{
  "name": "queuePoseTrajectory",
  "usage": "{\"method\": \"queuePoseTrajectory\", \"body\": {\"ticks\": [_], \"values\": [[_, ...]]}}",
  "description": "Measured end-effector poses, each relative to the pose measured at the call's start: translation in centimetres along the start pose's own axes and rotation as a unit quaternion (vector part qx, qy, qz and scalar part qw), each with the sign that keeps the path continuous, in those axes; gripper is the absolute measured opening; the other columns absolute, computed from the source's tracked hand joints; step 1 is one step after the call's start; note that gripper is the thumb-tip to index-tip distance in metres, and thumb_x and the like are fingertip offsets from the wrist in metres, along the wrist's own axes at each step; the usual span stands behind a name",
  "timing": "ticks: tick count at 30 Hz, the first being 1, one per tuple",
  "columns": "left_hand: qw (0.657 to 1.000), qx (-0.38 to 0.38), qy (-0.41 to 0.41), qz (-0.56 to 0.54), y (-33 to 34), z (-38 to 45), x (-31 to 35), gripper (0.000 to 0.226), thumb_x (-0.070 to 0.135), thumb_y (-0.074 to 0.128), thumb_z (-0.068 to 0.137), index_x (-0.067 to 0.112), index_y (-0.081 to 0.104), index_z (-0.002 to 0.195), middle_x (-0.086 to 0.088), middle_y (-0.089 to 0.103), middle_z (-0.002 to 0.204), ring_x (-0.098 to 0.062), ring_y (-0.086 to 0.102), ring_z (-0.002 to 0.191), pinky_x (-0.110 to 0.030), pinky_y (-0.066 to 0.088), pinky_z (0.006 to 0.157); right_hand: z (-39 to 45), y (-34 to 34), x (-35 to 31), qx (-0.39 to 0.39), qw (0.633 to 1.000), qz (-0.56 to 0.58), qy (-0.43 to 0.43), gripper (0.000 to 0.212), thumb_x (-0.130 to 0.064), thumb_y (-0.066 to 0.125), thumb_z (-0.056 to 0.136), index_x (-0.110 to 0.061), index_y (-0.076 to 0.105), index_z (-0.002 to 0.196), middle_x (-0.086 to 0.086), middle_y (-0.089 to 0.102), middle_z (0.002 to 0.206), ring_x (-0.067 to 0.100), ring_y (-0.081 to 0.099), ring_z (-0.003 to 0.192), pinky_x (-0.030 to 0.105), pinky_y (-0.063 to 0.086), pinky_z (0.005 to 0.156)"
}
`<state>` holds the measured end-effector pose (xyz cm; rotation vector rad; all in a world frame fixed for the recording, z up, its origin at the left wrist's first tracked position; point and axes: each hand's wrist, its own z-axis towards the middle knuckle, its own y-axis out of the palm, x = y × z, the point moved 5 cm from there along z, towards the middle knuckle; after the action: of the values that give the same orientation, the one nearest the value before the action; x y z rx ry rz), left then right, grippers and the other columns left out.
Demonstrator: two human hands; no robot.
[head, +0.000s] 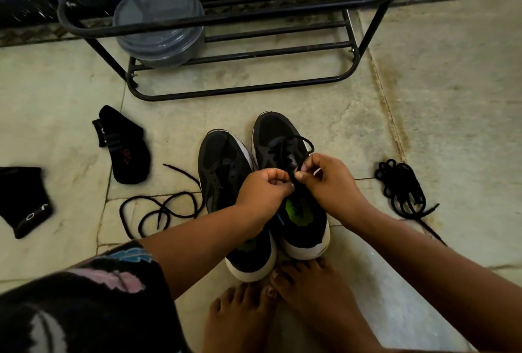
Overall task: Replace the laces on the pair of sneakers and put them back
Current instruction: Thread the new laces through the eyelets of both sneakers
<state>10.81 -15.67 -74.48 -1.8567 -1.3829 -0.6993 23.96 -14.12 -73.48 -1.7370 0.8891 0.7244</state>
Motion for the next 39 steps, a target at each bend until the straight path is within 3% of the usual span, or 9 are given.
{"method": "queuePoseTrajectory", "body": {"ticks": [4,13,17,22,26,29,31,35,39], "values": [[0.999,0.033,0.022,0.024,0.4,0.2,-0.1,0.017,0.010,0.067,0.085,0.024,0.061,0.076,0.005,0.051,0.063,-0.011,0.048,0.060,-0.031,0.043,0.066,-0.2,0.0,0.1,0.010,1.000,0.004,-0.008,0.016,-0.018,0.064,0.087,-0.023,0.056,0.074,-0.008,0.058,0.071,0.005,0.051,0.063,0.017,0.037,0.055],[0.996,0.018,0.052,0.064,0.5,-0.1,0.2,0.011,0.017,0.062,0.090,0.023,0.061,0.080,0.004,0.049,0.063,-0.014,0.047,0.061,-0.034,0.041,0.064,-1.5,0.6,0.4,-0.028,0.990,-0.079,-0.114,0.029,-0.009,0.059,0.086,-0.017,0.048,0.111,-0.007,0.043,0.099,0.011,0.047,0.089,0.022,0.042,0.074],[0.997,0.016,0.055,0.049,0.5,-0.3,0.4,0.011,0.019,0.061,0.090,0.022,0.063,0.079,0.002,0.051,0.064,-0.014,0.048,0.061,-0.035,0.044,0.065,-1.8,0.7,0.1,-0.006,0.983,-0.109,-0.147,0.032,-0.006,0.052,0.087,-0.015,0.045,0.116,-0.010,0.038,0.102,0.009,0.044,0.088,0.015,0.037,0.067],[0.998,0.029,0.044,0.029,0.5,-0.7,0.5,0.017,0.026,0.058,0.091,0.026,0.066,0.077,-0.002,0.067,0.081,-0.022,0.064,0.084,-0.045,0.053,0.084,-1.7,0.6,0.1,-0.009,0.977,-0.133,-0.165,0.035,-0.006,0.049,0.087,-0.014,0.044,0.120,-0.008,0.039,0.104,0.010,0.047,0.086,0.015,0.038,0.063],[0.998,0.033,0.055,0.014,-0.2,-1.3,1.0,0.025,0.019,0.052,0.091,0.015,0.059,0.068,-0.017,0.057,0.073,-0.024,0.052,0.067,-0.035,0.045,0.068,-1.8,0.6,0.4,0.009,0.979,-0.133,-0.155,0.034,-0.004,0.049,0.088,-0.011,0.044,0.120,-0.007,0.037,0.103,0.010,0.045,0.083,0.013,0.036,0.060],[0.997,0.057,0.018,-0.057,-1.3,-1.6,1.3,0.022,0.014,0.047,0.090,0.013,0.049,0.068,-0.004,0.041,0.062,-0.012,0.039,0.059,-0.024,0.035,0.056,-1.6,0.6,0.8,0.013,0.980,-0.139,-0.145,0.037,-0.006,0.049,0.089,-0.012,0.043,0.125,-0.008,0.035,0.106,0.010,0.045,0.086,0.012,0.036,0.059],[0.980,0.085,-0.029,-0.177,-2.4,-1.6,1.6,0.024,0.013,0.045,0.091,0.013,0.048,0.068,-0.001,0.051,0.071,-0.013,0.049,0.071,-0.026,0.039,0.066,-1.7,0.5,0.9,0.019,0.980,-0.139,-0.138,0.038,-0.007,0.048,0.089,-0.013,0.043,0.125,-0.007,0.036,0.106,0.011,0.047,0.089,0.013,0.035,0.061],[0.881,0.059,-0.084,-0.462,-4.2,-1.6,3.2,0.029,0.010,0.033,0.093,0.014,0.043,0.065,-0.004,0.065,0.075,-0.019,0.065,0.081,-0.035,0.046,0.089,-1.6,0.5,1.0,0.018,0.981,-0.137,-0.133,0.036,-0.008,0.047,0.089,-0.012,0.043,0.125,-0.005,0.039,0.106,0.013,0.048,0.091,0.020,0.037,0.069],[0.846,0.043,-0.055,-0.528,-6.0,-2.3,4.7,0.029,0.011,0.028,0.090,0.015,0.037,0.062,0.002,0.042,0.049,-0.009,0.042,0.037,-0.021,0.041,0.043,-1.6,0.1,0.9,0.001,0.981,-0.152,-0.122,0.038,-0.010,0.047,0.090,-0.014,0.041,0.126,0.001,0.045,0.114,0.014,0.049,0.096,0.025,0.041,0.072]]}}
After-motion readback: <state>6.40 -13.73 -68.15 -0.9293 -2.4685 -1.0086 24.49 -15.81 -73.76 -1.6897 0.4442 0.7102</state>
